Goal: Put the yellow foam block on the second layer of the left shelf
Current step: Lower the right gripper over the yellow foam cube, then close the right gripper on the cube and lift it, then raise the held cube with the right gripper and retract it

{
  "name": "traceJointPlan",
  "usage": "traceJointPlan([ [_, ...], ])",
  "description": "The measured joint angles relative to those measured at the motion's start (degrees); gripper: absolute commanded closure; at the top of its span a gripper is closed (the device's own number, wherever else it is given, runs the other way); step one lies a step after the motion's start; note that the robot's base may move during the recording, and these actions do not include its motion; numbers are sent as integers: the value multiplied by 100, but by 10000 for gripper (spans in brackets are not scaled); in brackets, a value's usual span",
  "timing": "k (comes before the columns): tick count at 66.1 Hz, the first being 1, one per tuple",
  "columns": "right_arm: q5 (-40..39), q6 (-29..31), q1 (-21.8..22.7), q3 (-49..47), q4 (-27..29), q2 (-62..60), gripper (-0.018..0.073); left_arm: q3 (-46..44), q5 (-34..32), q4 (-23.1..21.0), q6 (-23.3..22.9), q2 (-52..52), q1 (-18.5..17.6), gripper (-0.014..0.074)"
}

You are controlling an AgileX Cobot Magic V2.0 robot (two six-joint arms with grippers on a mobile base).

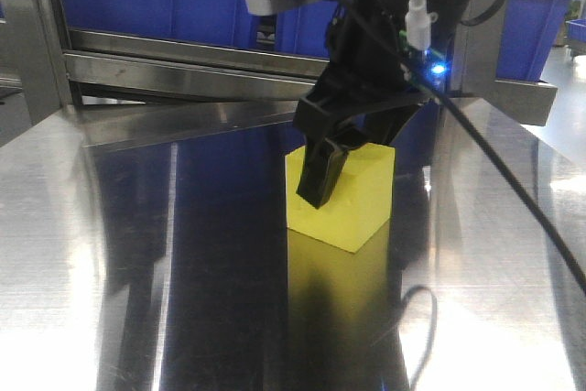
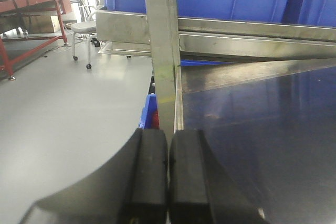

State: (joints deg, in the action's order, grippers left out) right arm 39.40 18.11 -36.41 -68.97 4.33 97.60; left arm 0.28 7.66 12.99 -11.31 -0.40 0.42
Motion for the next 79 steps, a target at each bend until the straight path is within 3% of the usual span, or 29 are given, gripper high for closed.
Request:
traceJointPlan([
  [10,-32,24,0,0,0,63,-24,0,0,0,0,0,0,460],
  [24,-18,25,0,0,0,63,234,0,0,0,0,0,0,460],
  [29,3,25,0,-7,0,63,286,0,0,0,0,0,0,460],
  [41,30,25,0,-7,6,-46,293,0,0,0,0,0,0,460],
  [55,-302,25,0,173,6,-1012,293,0,0,0,0,0,0,460],
  [66,-951,25,80,1072,6,-2130,293,0,0,0,0,0,0,460],
  [79,-1615,25,477,2369,6,-3417,293,0,0,0,0,0,0,460],
])
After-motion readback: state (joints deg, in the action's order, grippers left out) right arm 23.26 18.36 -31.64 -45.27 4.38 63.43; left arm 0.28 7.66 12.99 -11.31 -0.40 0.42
